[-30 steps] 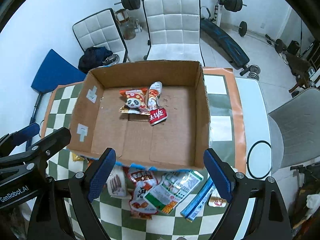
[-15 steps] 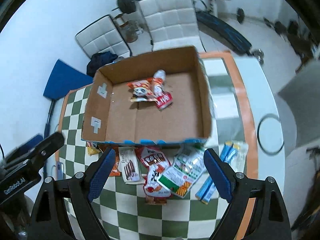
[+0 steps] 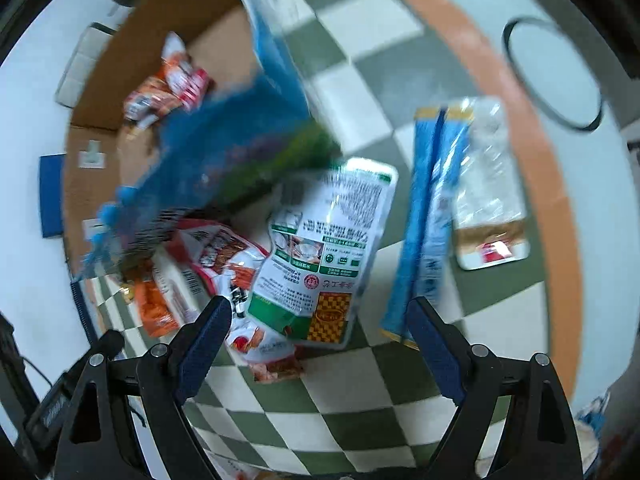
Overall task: Organize snacks
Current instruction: 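Grasp the Franzzi cookie pack with the left tool while the right tool grasps the green-white pouch, then lift both packets into the box and open both tools to release them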
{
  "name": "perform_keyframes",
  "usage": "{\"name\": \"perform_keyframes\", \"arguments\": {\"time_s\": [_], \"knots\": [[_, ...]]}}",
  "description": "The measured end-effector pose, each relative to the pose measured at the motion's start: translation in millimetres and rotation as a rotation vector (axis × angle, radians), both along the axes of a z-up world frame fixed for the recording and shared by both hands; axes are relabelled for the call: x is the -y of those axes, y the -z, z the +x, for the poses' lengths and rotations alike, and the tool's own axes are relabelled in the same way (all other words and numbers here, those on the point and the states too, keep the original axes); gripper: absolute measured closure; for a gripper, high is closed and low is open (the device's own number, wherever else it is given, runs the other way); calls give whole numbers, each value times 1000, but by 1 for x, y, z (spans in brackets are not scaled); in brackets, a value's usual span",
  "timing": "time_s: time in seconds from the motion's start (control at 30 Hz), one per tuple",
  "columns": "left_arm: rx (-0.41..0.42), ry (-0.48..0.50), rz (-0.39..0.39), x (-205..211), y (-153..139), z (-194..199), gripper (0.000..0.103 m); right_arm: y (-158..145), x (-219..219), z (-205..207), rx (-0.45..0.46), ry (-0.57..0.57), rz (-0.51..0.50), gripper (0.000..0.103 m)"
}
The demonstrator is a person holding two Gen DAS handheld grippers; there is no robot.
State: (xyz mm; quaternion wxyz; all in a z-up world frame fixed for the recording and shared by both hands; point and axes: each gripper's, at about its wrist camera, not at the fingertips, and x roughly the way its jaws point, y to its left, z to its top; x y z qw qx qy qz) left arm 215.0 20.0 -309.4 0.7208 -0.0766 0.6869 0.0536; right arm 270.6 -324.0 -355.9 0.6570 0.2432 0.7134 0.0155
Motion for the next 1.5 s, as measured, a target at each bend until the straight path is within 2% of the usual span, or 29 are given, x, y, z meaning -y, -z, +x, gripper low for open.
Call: {"name": "perform_keyframes", "arguments": {"time_s": [0.13,0.23,0.27,0.37,0.5,0.53,0.57,0.6,0.63,0.87,1.07,1.2,1.23,1.3,1.37,1.5], "knots": [[-32,5,7,-2,18,7,12,29,-17,8,-42,11,-22,12],[-81,6,-40,1,37,14,12,41,-24,13,-67,2,-80,17],[-93,5,-48,3,43,17,12,43,-26,14,-76,0,-105,23],[-119,19,-45,11,59,24,12,43,-30,13,-79,-11,-135,24],[-141,31,-44,19,73,29,12,43,-37,14,-95,-46,-129,33],[-143,33,-45,20,76,30,13,42,-39,14,-96,-56,-131,35],[-146,34,-45,21,78,30,26,42,-41,14,-96,-63,-132,37],[-154,36,-42,22,80,30,43,42,-43,15,-96,-71,-132,38],[-167,38,-34,22,83,29,45,42,-44,14,-95,-79,-131,39],[-158,68,-7,26,81,7,46,38,-42,-7,-101,-155,-122,50],[-177,91,-10,32,76,-37,46,39,-40,-43,-140,-250,-117,53],[-193,103,-10,33,78,-60,46,42,-40,-68,-173,-319,-118,53],[-197,106,-8,33,79,-65,46,41,-40,-72,-176,-328,-122,50],[-202,110,0,33,82,-73,46,38,-38,-74,-154,-330,-137,40],[-209,103,3,31,87,-76,46,31,-35,-74,-108,-301,-143,14],[-209,97,15,25,94,-80,46,28,-31,-58,-104,-286,-163,13]]}}
